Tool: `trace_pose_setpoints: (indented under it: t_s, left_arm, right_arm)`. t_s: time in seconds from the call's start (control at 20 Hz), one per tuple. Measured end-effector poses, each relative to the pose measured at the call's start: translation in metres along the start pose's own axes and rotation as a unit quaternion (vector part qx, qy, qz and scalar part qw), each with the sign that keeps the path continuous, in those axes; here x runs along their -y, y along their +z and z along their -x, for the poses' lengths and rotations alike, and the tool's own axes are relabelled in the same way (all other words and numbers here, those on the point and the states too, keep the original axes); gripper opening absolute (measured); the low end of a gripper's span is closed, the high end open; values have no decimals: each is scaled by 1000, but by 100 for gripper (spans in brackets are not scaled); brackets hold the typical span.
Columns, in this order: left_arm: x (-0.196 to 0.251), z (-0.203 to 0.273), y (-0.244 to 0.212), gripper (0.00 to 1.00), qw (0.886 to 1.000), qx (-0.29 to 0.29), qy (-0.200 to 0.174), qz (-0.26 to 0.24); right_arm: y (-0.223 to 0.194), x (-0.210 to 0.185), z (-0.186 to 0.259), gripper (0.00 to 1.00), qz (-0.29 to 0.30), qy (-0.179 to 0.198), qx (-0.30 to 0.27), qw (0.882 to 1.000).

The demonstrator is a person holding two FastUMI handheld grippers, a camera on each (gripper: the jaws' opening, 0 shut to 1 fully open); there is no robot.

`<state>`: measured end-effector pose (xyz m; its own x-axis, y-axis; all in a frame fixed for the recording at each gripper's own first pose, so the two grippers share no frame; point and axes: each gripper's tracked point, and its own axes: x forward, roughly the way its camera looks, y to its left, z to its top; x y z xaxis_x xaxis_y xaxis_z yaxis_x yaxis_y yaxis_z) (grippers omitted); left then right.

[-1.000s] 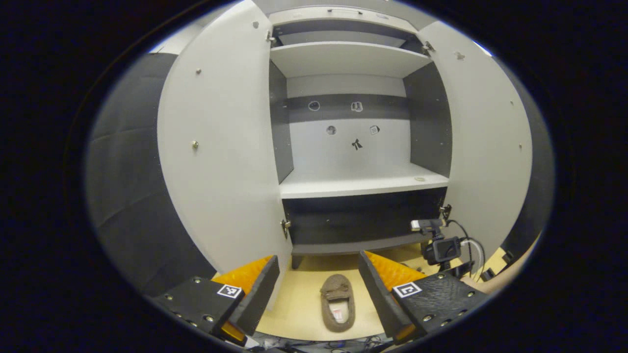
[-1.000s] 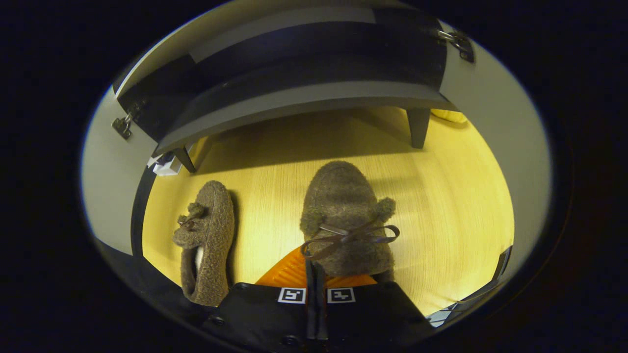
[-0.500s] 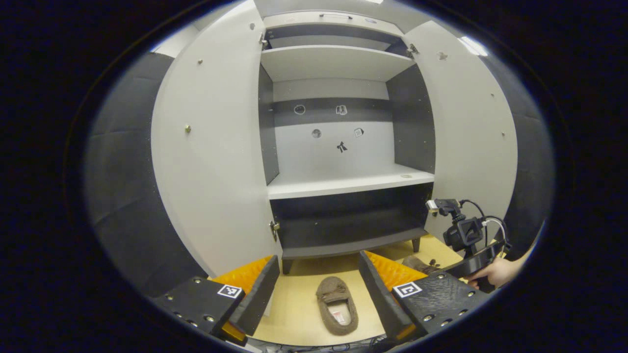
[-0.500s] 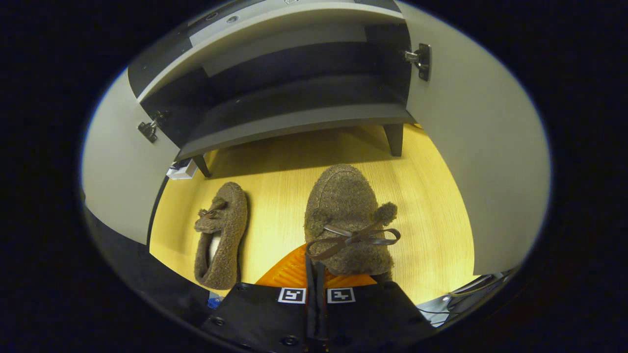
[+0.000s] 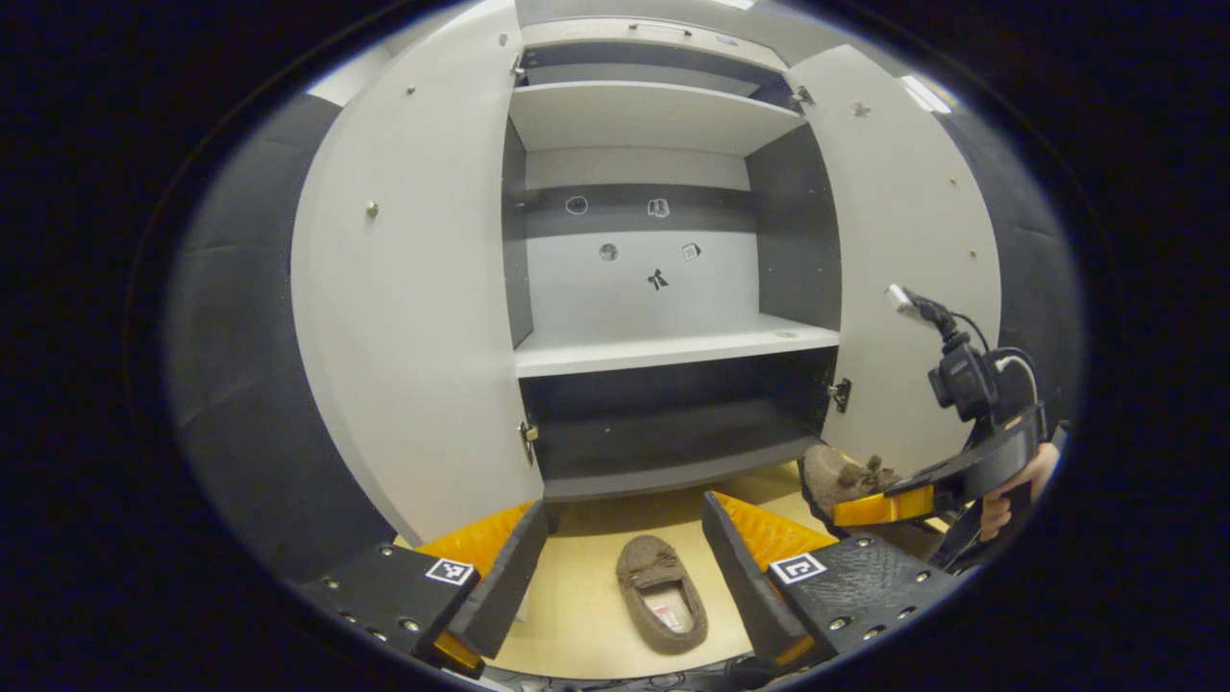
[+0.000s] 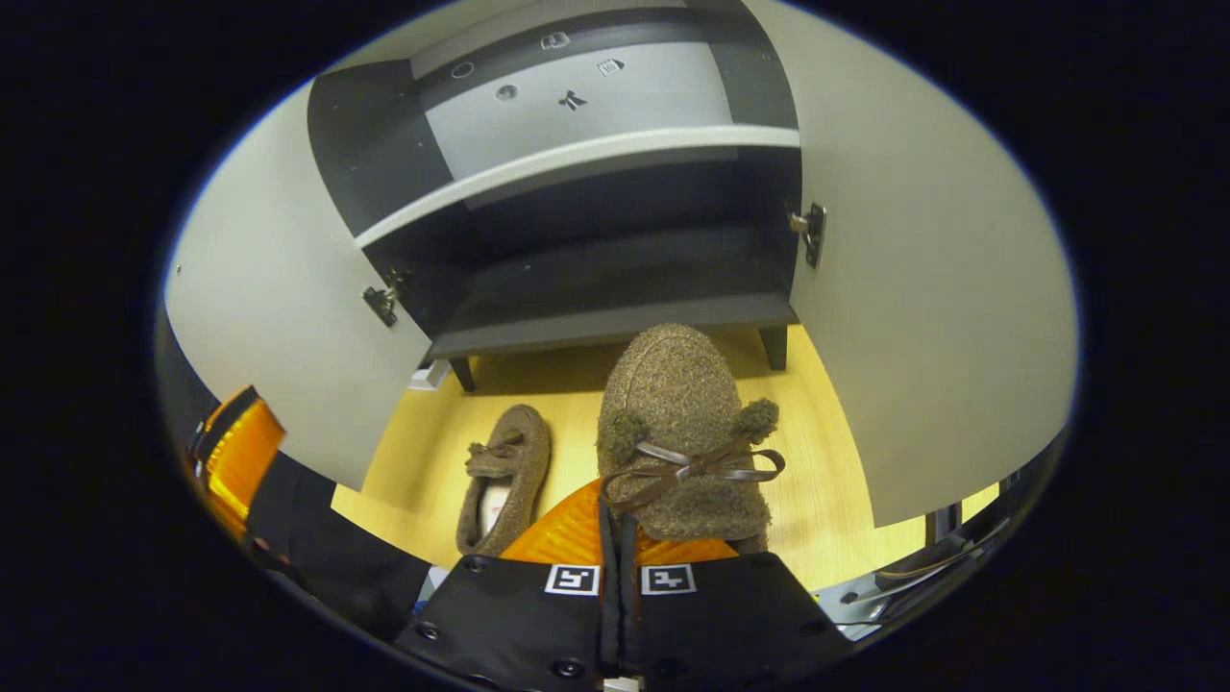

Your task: Grab one shoe with the right hand and put it into the shoe cabinet, grab the other shoe with the left hand and put it into the shoe cabinet; then close the right door with the right hand and the left door with the left hand.

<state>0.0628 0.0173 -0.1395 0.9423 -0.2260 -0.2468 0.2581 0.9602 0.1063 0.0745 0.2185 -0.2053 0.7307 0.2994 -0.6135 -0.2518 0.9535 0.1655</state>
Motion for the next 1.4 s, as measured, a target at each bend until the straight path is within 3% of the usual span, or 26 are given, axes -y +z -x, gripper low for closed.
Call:
trace_pose_setpoints:
  t_s: [0.1, 0.2, 0.3, 0.35, 0.5, 0.9, 1.1, 1.4]
  left_arm:
    - [-2, 3, -2, 95, 1000, -3, 1, -2]
    - [0, 3, -3, 100, 1000, -3, -4, -3]
    - [5, 2, -7, 100, 1000, -7, -11, -1]
    - [6, 2, -8, 95, 1000, -9, -12, -1]
    - [7, 0, -1, 99, 1000, 1, -15, -6]
    - [-4, -2, 0, 100, 1000, 4, -12, 1]
    - [-4, -5, 1, 100, 1000, 5, -16, 4]
    - [-2, -10, 8, 100, 1000, 8, -26, -8]
  right_arm:
    - [18, -9, 17, 2, 13, 10, 21, 1000]
    - [36, -18, 29, 2, 26, 17, 38, 999]
    - [60, -27, 39, 2, 32, 26, 55, 998]
    - [75, -31, 42, 2, 31, 32, 65, 997]
    - [120, -39, 44, 2, 29, 46, 104, 993]
    - [235, -37, 41, 2, 51, 26, 194, 979]
    - [281, -46, 23, 1, 52, 37, 212, 975]
    - [361, -44, -7, 2, 70, 8, 243, 967]
